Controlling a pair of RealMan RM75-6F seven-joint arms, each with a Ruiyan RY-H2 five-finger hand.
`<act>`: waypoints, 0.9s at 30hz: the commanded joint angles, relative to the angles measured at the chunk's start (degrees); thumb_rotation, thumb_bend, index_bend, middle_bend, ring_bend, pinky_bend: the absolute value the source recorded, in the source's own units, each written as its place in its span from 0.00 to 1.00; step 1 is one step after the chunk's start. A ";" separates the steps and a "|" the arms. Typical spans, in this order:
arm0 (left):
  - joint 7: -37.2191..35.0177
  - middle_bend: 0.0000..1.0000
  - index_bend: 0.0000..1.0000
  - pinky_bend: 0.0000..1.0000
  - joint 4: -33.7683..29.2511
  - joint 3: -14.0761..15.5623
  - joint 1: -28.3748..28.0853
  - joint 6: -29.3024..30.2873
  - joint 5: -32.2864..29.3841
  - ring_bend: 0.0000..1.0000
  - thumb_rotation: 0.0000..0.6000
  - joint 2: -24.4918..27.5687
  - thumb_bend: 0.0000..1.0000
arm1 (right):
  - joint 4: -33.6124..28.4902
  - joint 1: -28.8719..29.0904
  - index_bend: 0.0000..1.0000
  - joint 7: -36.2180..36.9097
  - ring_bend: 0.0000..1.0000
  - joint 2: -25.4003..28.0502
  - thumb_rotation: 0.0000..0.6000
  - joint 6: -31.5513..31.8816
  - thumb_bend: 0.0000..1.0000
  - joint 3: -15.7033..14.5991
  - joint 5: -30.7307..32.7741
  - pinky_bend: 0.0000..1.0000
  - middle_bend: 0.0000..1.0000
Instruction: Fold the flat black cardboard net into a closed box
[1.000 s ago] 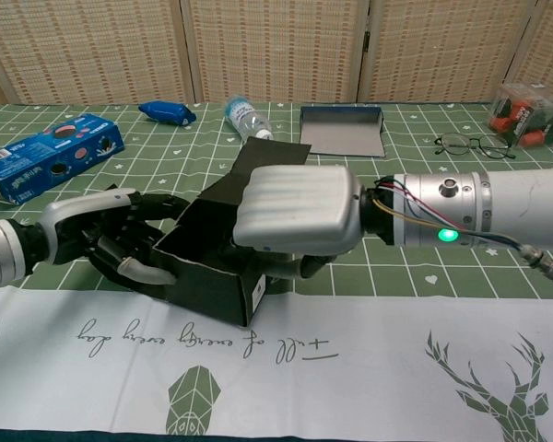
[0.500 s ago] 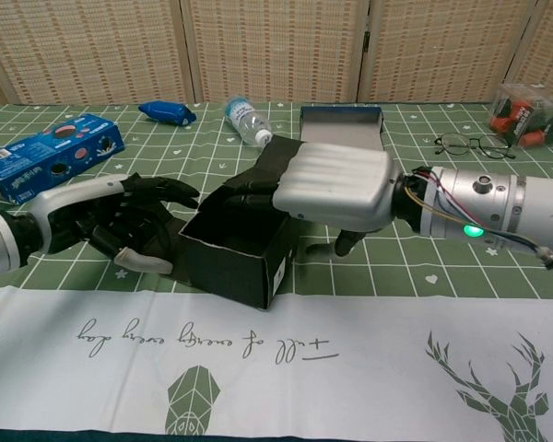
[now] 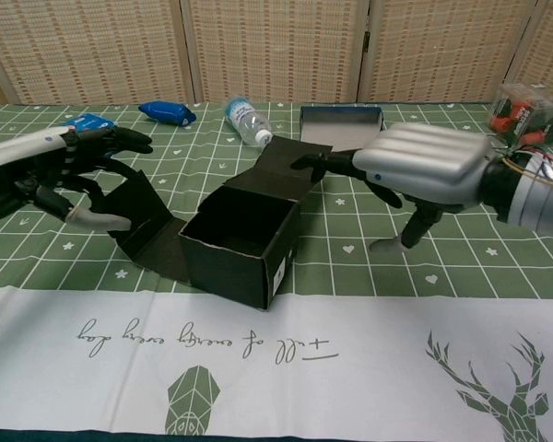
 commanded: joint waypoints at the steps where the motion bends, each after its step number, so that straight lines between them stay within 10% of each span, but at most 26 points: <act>1: 0.50 0.12 0.14 0.56 -1.09 -0.29 0.88 0.85 -0.26 0.21 1.00 0.93 0.14 | -0.46 -1.16 0.00 -0.86 0.69 0.45 1.00 -2.46 0.22 0.02 2.77 1.00 0.18; 19: 1.87 0.12 0.14 0.56 -4.12 -0.59 4.92 4.34 0.08 0.19 1.00 4.48 0.14 | 17.07 10.91 0.00 3.12 0.67 -12.31 1.00 -15.93 0.22 7.50 3.16 1.00 0.07; 27: 0.95 0.11 0.13 0.54 -4.71 -0.50 6.33 5.23 0.52 0.19 1.00 5.57 0.14 | 14.30 7.96 0.00 10.76 0.67 -12.94 1.00 -15.19 0.20 9.20 8.85 1.00 0.06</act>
